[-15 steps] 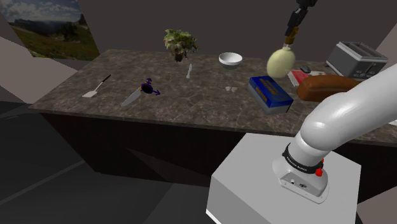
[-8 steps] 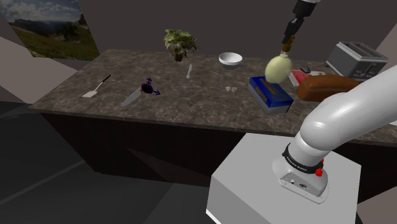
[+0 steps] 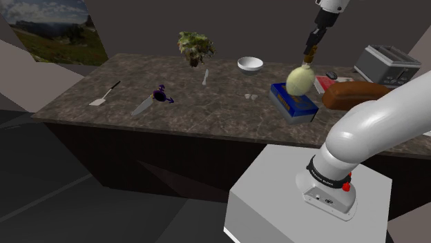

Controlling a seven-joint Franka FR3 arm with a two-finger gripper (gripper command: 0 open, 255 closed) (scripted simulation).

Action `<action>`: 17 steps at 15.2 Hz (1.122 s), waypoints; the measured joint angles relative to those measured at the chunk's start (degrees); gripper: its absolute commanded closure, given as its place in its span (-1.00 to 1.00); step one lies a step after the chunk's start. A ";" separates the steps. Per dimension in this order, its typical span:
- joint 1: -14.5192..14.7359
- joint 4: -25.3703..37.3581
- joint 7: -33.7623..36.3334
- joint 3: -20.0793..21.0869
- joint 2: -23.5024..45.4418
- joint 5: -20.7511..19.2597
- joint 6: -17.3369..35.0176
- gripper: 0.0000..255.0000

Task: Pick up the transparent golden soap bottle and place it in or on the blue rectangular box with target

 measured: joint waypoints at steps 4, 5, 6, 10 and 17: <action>0.02 -0.04 -0.03 -0.04 0.06 0.02 0.11 1.00; 0.02 -0.04 -0.03 -0.05 0.07 0.02 0.12 -1.00; 0.02 -0.04 -0.03 -0.04 0.07 0.03 0.13 -1.00; 0.02 -0.03 -0.03 -0.04 0.06 0.03 0.13 -1.00; 0.17 6.74 -0.16 0.67 -0.11 0.35 -6.73 -1.00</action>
